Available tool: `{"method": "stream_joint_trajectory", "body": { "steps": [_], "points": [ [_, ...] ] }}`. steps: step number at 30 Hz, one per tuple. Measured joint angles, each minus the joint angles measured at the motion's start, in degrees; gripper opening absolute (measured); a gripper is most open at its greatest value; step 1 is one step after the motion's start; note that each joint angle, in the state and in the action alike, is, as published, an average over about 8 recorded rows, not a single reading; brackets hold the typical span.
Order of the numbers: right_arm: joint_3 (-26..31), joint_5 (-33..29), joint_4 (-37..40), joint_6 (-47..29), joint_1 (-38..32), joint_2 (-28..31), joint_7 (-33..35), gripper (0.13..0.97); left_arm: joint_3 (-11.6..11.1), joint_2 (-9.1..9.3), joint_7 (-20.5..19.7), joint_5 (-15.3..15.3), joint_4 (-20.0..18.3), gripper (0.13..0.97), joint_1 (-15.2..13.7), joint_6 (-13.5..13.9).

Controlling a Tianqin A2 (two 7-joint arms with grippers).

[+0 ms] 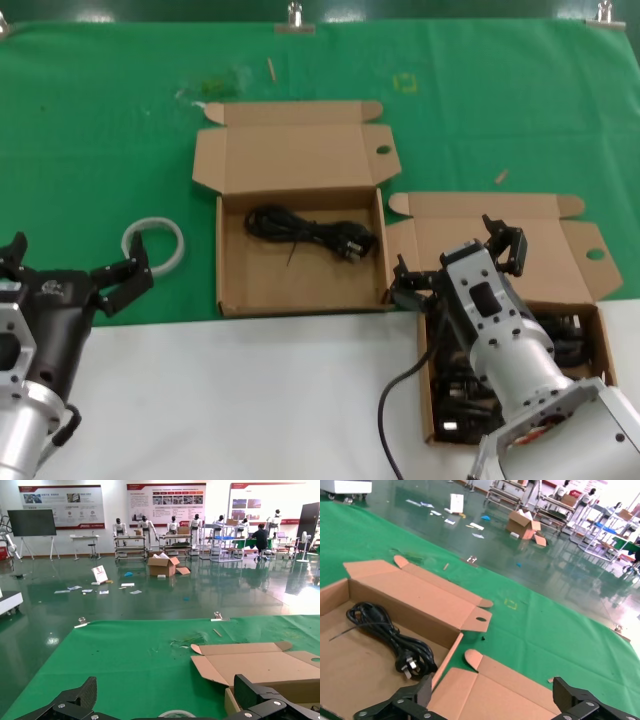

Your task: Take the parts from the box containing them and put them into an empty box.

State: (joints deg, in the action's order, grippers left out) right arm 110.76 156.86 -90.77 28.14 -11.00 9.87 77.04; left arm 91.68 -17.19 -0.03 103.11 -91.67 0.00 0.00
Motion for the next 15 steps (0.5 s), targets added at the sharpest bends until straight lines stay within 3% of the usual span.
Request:
{"method": "stream_joint_trajectory", "body": {
  "steps": [7,15],
  "points": [
    [-1.19,-3.66,0.09,-1.95,0.62,0.0,-5.28,0.854,0.0,0.0,0.0,0.0,0.0,0.965,0.0,0.0],
    [-3.19,-9.27,-0.02,-4.88,1.79,0.0,-13.35,0.931,0.0,0.0,0.0,0.0,0.0,0.965,0.0,0.0]
  ]
}}
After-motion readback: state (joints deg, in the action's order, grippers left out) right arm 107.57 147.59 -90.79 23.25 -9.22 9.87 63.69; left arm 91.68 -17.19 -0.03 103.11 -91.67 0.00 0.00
